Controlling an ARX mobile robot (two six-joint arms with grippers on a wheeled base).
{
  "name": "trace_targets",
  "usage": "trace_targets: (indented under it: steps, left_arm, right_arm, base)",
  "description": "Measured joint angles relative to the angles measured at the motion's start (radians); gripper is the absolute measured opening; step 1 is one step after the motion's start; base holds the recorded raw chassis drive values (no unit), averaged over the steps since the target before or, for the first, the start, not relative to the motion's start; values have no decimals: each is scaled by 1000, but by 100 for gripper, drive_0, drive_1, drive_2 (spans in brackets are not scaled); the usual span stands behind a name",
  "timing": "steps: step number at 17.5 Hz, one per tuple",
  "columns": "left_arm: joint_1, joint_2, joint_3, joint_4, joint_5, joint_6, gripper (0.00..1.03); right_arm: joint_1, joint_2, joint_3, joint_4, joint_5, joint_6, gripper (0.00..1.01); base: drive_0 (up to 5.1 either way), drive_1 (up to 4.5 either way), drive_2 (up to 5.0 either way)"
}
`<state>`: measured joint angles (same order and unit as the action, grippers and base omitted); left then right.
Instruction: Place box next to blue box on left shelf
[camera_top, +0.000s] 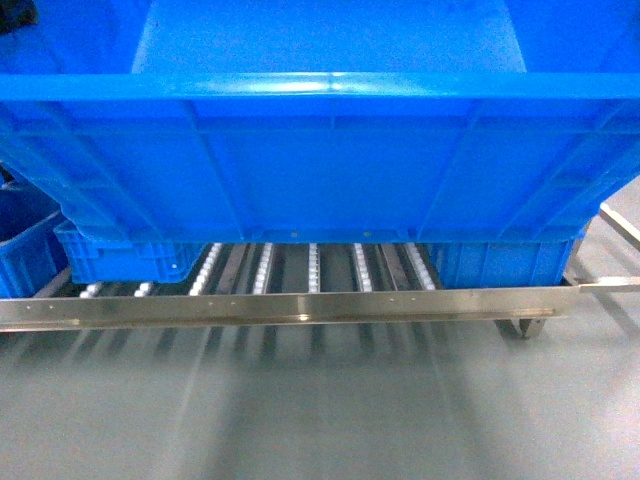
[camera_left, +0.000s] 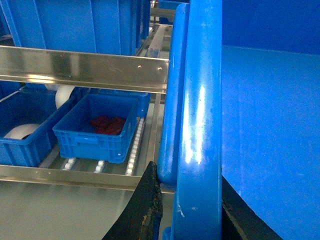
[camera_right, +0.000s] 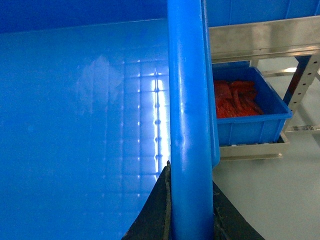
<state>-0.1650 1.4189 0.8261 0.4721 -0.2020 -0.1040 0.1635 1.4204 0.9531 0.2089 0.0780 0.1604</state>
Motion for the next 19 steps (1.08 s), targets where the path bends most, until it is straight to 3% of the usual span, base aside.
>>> trace_targets:
  steps: [19]
  left_arm:
    - [0,0,0,1,0,1,17]
  right_arm:
    - [0,0,0,0,0,0,9]
  base:
    - [-26,13,13]
